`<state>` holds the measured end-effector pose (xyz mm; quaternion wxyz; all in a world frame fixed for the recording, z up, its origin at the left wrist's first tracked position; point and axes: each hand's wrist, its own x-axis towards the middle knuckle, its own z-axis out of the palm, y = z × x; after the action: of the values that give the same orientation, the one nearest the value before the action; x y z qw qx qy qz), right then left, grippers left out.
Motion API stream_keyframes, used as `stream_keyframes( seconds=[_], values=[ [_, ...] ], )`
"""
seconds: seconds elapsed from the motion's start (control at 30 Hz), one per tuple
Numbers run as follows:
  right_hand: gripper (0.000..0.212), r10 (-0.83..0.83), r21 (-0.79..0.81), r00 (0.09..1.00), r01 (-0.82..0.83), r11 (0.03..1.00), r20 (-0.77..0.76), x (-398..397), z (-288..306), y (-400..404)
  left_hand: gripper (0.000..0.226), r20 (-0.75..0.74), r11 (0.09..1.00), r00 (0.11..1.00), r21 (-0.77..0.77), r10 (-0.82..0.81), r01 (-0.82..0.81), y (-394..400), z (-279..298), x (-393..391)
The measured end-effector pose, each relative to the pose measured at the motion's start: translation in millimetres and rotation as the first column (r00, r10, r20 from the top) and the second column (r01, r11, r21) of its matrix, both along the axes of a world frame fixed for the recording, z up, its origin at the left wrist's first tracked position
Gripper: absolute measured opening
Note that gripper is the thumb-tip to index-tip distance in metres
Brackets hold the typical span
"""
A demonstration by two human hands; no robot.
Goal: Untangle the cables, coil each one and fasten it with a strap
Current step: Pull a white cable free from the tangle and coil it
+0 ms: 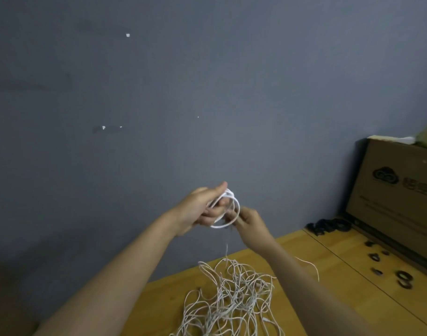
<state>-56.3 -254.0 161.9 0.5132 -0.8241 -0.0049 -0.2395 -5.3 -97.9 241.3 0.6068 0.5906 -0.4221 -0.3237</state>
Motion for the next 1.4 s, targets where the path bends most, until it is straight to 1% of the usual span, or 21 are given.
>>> stream_keyframes(
  seconds=[0.13,0.2,0.27,0.3,0.33,0.4,0.43,0.5,0.53,0.6,0.67,0.7,0.77,0.83,0.9,1.0,1.07,1.13,1.27,1.33,1.4],
  values=[
    [0.026,0.059,0.158,0.978,-0.028,0.987,-0.200,-10,-44,6,0.031,-0.004,0.960,0.972,-0.156,0.234,-0.232,-6,-4,7],
    [0.022,0.068,0.045,0.965,-0.059,0.997,-0.253,-14,-56,13,0.025,0.055,0.906,0.915,-0.172,0.400,-0.386,-16,-12,14],
    [0.016,0.110,-0.107,0.948,-0.148,0.983,-0.297,-16,-60,26,0.022,0.110,0.815,0.813,-0.192,0.571,-0.547,-27,-21,18],
    [0.013,0.126,-0.166,0.947,-0.180,0.969,-0.295,-16,-59,32,0.020,0.204,0.765,0.738,-0.206,0.644,-0.610,-31,-29,21],
    [0.013,0.126,-0.219,0.954,-0.189,0.957,-0.273,-17,-55,37,0.016,0.366,0.731,0.643,-0.195,0.673,-0.654,-32,-38,24],
    [0.014,0.097,-0.268,0.976,-0.148,0.952,-0.194,-19,-44,38,0.016,0.712,0.733,0.480,-0.073,0.513,-0.676,-26,-61,31],
    [0.015,0.067,-0.261,0.986,-0.105,0.960,-0.149,-20,-36,33,0.022,0.813,0.744,0.441,0.015,0.380,-0.668,-21,-68,34],
    [0.013,-0.018,-0.245,0.997,0.000,0.970,-0.072,-22,-20,17,0.024,0.851,0.776,0.476,0.143,0.220,-0.614,-11,-74,35],
    [0.010,-0.058,-0.248,0.998,0.048,0.967,-0.032,-22,-13,8,0.022,0.842,0.796,0.512,0.189,0.170,-0.575,-9,-72,33],
    [0.005,-0.128,-0.244,0.991,0.134,0.960,0.041,-20,-6,-9,0.035,0.835,0.805,0.544,0.264,0.086,-0.532,-7,-63,26],
    [0.008,-0.170,-0.203,0.985,0.171,0.964,0.022,-18,-11,-17,0.046,0.804,0.830,0.585,0.249,0.110,-0.499,-3,-56,19],
    [0.011,-0.174,-0.183,0.984,0.165,0.969,-0.036,-17,-18,-19,0.046,0.744,0.862,0.649,0.215,0.160,-0.458,0,-53,15],
    [0.017,-0.155,-0.177,0.969,0.121,0.977,-0.191,-17,-40,-17,0.039,0.504,0.923,0.825,0.127,0.257,-0.364,10,-47,7],
    [0.022,-0.139,-0.202,0.938,0.076,0.976,-0.317,-19,-61,-13,0.031,0.220,0.948,0.925,-0.003,0.310,-0.318,19,-38,1],
    [0.027,-0.133,-0.161,0.916,0.076,0.984,-0.378,-19,-70,-9,0.032,0.133,0.924,0.915,-0.094,0.381,-0.371,22,-31,1],
    [0.032,-0.179,-0.023,0.933,0.181,0.983,-0.313,-11,-52,-7,0.036,0.221,0.858,0.829,-0.147,0.513,-0.492,24,-25,7],
    [0.029,-0.164,0.135,0.965,0.194,0.972,-0.203,-7,-21,-4,0.034,0.219,0.819,0.789,-0.169,0.574,-0.549,28,-21,13],
    [0.021,-0.156,0.234,0.988,0.153,0.960,-0.007,-8,10,-1,0.031,0.220,0.799,0.768,-0.175,0.601,-0.575,35,-19,18],
    [0.018,-0.219,0.033,0.929,0.220,0.975,0.297,-13,49,5,0.029,0.153,0.800,0.786,-0.169,0.599,-0.576,50,-28,20],
    [0.019,-0.298,-0.115,0.892,0.354,0.928,0.339,-8,56,6,0.029,0.071,0.823,0.824,-0.142,0.563,-0.550,54,-35,15],
    [0.024,-0.383,-0.292,0.884,0.453,0.843,0.268,1,54,2,0.031,-0.065,0.862,0.874,-0.147,0.481,-0.486,59,-39,10]
  ],
)
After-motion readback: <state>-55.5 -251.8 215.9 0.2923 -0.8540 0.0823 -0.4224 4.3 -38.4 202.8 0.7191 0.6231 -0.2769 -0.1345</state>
